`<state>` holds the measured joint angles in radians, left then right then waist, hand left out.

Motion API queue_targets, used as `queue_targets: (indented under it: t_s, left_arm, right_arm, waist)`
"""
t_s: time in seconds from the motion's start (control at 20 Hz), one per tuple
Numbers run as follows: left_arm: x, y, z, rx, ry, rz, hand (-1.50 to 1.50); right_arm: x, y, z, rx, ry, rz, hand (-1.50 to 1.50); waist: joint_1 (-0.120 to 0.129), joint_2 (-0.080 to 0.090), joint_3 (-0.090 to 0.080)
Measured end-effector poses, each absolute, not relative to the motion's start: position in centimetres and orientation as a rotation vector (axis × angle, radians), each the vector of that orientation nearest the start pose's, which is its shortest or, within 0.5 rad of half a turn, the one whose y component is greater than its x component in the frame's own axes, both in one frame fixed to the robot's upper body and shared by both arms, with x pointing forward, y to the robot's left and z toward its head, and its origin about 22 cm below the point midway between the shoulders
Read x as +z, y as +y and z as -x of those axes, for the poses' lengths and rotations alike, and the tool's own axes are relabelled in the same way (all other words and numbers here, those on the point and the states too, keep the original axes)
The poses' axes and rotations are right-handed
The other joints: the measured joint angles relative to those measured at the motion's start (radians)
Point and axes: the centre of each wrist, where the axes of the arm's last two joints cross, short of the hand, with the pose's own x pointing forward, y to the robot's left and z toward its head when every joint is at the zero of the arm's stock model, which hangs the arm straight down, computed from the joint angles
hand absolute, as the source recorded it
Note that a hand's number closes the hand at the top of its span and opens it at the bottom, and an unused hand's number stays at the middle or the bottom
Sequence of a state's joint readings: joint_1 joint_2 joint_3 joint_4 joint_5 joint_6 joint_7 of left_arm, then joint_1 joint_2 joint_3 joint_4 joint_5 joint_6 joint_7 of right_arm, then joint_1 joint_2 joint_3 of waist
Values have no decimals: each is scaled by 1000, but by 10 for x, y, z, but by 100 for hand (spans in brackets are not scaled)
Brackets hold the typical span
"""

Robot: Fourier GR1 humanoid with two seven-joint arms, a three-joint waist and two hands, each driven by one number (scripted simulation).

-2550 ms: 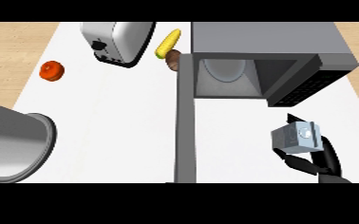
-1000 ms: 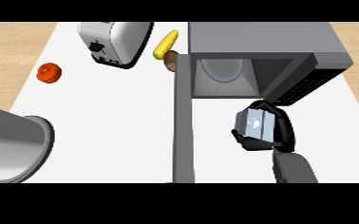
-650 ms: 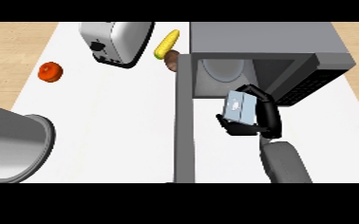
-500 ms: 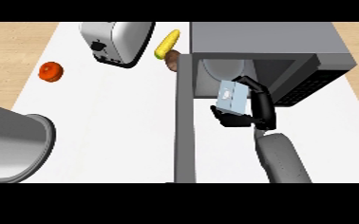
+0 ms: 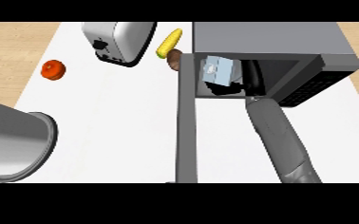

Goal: Pick up the milk, place it into the microwave and close the microwave

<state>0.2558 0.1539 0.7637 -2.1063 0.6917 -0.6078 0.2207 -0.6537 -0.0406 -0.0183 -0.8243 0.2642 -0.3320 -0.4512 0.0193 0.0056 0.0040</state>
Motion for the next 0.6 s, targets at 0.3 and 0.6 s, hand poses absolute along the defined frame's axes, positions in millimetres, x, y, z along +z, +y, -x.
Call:
queue_targets:
  t_s: [0.3,0.6]
  left_arm:
    - [120,403,-108,-7,-1946,18,-150]
    - [118,403,-113,-10,-1944,47,-150]
  right_arm:
    - [14,-167,-409,377,-1908,467,150]
    - [16,-176,-422,370,-1909,565,150]
  waist:
    - [17,4,5]
    - [39,12,4]
